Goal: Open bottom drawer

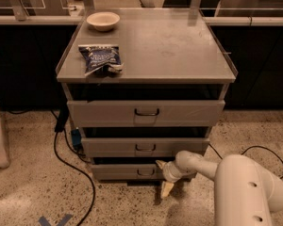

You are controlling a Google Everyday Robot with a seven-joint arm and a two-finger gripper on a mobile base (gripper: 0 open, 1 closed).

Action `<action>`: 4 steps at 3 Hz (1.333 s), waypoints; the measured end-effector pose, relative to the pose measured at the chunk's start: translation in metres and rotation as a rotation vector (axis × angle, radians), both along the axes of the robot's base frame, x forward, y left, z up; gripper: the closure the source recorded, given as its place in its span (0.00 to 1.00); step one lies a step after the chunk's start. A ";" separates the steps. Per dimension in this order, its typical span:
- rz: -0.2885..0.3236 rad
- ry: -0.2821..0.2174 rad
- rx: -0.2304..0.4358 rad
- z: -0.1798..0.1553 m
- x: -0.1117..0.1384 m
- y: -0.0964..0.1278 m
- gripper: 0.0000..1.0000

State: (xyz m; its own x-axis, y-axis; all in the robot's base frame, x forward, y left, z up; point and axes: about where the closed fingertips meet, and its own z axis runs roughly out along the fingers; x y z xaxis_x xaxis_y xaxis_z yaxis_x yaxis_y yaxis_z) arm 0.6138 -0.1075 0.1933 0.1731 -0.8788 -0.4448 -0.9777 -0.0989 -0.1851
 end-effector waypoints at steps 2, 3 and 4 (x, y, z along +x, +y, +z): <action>-0.009 0.084 -0.043 -0.019 0.002 -0.016 0.00; -0.026 0.148 -0.033 -0.018 -0.011 -0.027 0.00; -0.023 0.199 0.010 0.008 -0.041 -0.036 0.00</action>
Offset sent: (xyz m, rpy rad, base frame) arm -0.0106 -0.0386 -0.0274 -0.0556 0.1846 -0.0481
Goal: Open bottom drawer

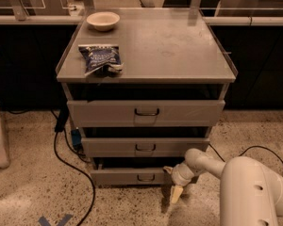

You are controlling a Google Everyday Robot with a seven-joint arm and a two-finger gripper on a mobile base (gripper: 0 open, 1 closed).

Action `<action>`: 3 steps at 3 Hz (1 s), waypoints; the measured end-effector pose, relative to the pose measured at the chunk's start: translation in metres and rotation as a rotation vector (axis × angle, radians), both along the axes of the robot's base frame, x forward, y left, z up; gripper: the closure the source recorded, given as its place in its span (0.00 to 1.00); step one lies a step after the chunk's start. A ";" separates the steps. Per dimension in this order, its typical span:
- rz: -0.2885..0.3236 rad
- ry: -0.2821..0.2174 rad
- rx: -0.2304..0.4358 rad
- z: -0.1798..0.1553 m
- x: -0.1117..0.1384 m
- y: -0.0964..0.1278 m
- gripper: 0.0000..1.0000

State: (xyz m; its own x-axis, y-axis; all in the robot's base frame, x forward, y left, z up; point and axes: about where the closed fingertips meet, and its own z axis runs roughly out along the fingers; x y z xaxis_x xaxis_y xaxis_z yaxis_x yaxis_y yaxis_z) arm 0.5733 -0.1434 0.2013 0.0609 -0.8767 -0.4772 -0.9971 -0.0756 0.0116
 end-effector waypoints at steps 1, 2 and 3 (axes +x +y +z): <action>0.001 0.040 0.042 0.025 -0.026 -0.007 0.00; 0.001 0.040 0.043 0.023 -0.025 -0.007 0.00; 0.001 0.040 0.043 -0.020 -0.006 -0.001 0.00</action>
Offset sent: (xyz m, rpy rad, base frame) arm -0.0239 -0.0118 0.0311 0.0425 0.0346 -0.0038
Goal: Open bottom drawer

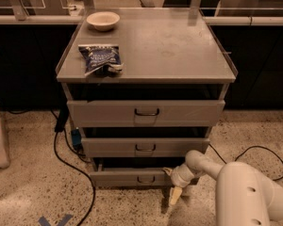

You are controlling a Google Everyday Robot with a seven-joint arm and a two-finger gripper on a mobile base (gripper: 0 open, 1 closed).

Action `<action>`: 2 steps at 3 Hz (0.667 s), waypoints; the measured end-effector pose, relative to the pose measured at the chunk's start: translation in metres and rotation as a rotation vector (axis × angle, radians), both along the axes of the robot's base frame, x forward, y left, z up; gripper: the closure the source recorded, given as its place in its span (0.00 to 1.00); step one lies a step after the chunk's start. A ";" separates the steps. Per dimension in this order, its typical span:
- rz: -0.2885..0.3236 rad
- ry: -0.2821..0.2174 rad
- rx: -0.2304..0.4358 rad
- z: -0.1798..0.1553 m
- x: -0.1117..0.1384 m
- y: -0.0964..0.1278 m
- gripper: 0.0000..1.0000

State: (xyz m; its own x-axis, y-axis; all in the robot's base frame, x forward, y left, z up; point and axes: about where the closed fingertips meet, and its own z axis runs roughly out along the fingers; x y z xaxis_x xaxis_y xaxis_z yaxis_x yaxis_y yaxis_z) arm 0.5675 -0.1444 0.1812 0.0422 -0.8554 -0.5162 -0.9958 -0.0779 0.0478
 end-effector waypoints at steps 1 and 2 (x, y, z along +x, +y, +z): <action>-0.042 -0.033 -0.006 -0.006 0.022 -0.011 0.00; -0.042 -0.033 -0.006 -0.006 0.022 -0.011 0.00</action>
Offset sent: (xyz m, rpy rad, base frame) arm 0.0188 -0.0095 -0.0099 -0.0043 -0.0261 -0.0398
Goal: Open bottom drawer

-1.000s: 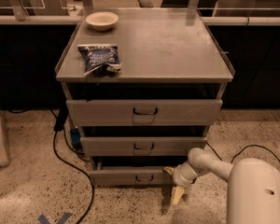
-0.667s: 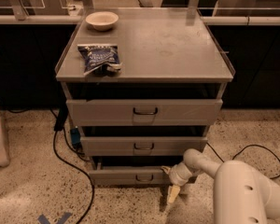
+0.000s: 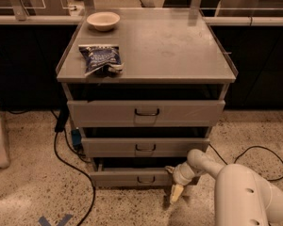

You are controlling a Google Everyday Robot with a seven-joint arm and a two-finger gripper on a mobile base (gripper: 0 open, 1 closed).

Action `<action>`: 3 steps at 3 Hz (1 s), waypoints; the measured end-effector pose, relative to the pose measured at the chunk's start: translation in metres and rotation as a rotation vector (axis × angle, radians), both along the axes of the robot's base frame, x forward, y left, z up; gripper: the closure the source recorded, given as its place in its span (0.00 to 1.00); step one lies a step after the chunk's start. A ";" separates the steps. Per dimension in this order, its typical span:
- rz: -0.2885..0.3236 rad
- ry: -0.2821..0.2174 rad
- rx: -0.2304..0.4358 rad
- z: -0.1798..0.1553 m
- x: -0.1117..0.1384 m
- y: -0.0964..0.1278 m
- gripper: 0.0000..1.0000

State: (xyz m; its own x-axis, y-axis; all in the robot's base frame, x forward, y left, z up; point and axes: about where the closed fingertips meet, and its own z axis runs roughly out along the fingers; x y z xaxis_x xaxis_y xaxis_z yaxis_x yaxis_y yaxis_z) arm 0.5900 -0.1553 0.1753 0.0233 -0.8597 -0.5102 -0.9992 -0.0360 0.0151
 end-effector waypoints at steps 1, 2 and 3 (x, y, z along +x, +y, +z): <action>0.045 0.010 0.004 -0.009 -0.009 0.008 0.00; 0.067 0.028 0.010 -0.010 -0.028 0.009 0.00; 0.091 0.044 0.023 0.009 -0.076 0.010 0.00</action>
Offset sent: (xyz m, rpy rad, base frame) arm -0.0588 0.0066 -0.0091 0.0163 0.0588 0.0934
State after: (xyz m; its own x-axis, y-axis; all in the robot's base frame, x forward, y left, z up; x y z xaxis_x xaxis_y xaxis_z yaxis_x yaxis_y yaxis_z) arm 0.5138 -0.1450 0.1840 0.0777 -0.8434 -0.5316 -0.9903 -0.1270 0.0567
